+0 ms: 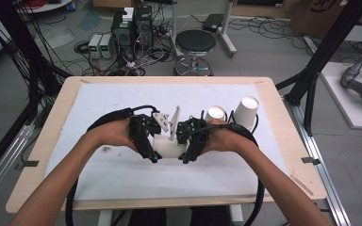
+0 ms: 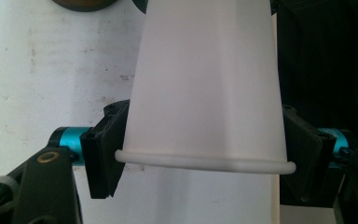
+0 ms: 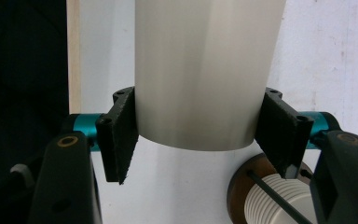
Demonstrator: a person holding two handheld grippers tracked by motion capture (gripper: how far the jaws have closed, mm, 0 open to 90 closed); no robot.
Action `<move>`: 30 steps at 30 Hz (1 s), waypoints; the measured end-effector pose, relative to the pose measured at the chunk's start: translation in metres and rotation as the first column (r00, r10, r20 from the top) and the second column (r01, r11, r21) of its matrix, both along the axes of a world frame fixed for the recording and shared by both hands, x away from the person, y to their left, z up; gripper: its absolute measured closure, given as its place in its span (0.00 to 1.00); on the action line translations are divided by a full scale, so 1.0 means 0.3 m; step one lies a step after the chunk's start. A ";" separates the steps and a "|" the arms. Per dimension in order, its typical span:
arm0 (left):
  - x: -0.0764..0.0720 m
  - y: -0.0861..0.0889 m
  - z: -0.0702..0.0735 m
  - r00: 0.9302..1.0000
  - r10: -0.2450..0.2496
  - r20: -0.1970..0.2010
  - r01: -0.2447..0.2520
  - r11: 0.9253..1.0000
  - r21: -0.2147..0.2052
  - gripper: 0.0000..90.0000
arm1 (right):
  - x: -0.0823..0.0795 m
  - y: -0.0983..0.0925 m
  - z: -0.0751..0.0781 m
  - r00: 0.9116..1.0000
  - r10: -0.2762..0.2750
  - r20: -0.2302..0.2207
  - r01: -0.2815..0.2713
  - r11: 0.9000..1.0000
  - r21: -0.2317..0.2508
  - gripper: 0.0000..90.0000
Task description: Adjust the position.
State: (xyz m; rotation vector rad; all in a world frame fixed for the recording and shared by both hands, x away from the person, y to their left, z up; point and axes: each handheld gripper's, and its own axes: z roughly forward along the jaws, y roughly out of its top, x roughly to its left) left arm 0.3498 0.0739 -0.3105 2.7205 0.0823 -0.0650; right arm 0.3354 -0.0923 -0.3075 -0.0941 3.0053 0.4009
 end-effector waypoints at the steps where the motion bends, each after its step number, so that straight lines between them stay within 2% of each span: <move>1: 0.000 0.000 0.000 1.000 0.001 -0.003 -0.001 1.000 0.000 0.29 | 0.000 0.000 0.000 1.000 -0.002 -0.002 0.002 1.000 0.000 0.40; 9: 0.001 -0.001 -0.003 1.000 -0.003 0.003 0.003 1.000 -0.015 0.26 | 0.002 -0.008 0.000 1.000 -0.008 -0.005 0.008 1.000 0.004 0.40; 14: 0.001 0.007 -0.009 1.000 0.006 -0.015 -0.007 0.998 -0.058 0.22 | 0.001 -0.013 -0.003 1.000 -0.009 -0.007 0.010 1.000 0.006 0.40; 15: 0.004 0.010 -0.010 0.999 0.006 -0.049 -0.010 0.997 -0.076 0.19 | 0.001 -0.014 -0.004 1.000 -0.011 -0.006 0.011 1.000 0.007 0.40; 16: 0.006 0.013 -0.012 0.997 -0.001 -0.082 -0.006 0.996 -0.090 0.11 | 0.002 -0.015 -0.004 1.000 -0.013 -0.009 0.013 1.000 0.011 0.40; 17: 0.008 0.015 -0.013 0.996 -0.005 -0.089 -0.004 0.995 -0.098 0.08 | 0.002 -0.016 -0.004 1.000 -0.015 -0.012 0.016 1.000 0.016 0.40; 18: 0.005 0.017 -0.016 0.995 0.013 -0.104 -0.026 0.993 -0.116 0.08 | 0.002 -0.017 -0.005 1.000 -0.010 -0.014 0.010 1.000 0.015 0.40; 19: 0.009 0.020 -0.017 0.995 0.006 -0.103 -0.018 0.993 -0.117 0.08 | 0.001 -0.017 -0.007 1.000 -0.014 -0.015 0.014 1.000 0.016 0.40; 22: 0.010 0.029 -0.024 0.992 0.009 -0.123 -0.028 0.988 -0.154 0.07 | 0.000 -0.019 -0.008 1.000 -0.012 -0.008 0.012 1.000 0.014 0.40; 26: 0.007 0.038 -0.024 0.994 0.012 -0.111 -0.032 0.984 -0.177 0.07 | 0.001 -0.022 -0.008 1.000 -0.014 -0.016 0.015 1.000 0.024 0.40; 30: 0.007 0.048 -0.024 0.993 0.020 -0.113 -0.045 0.975 -0.220 0.07 | 0.002 -0.029 -0.004 1.000 -0.021 -0.008 0.021 0.999 0.034 0.40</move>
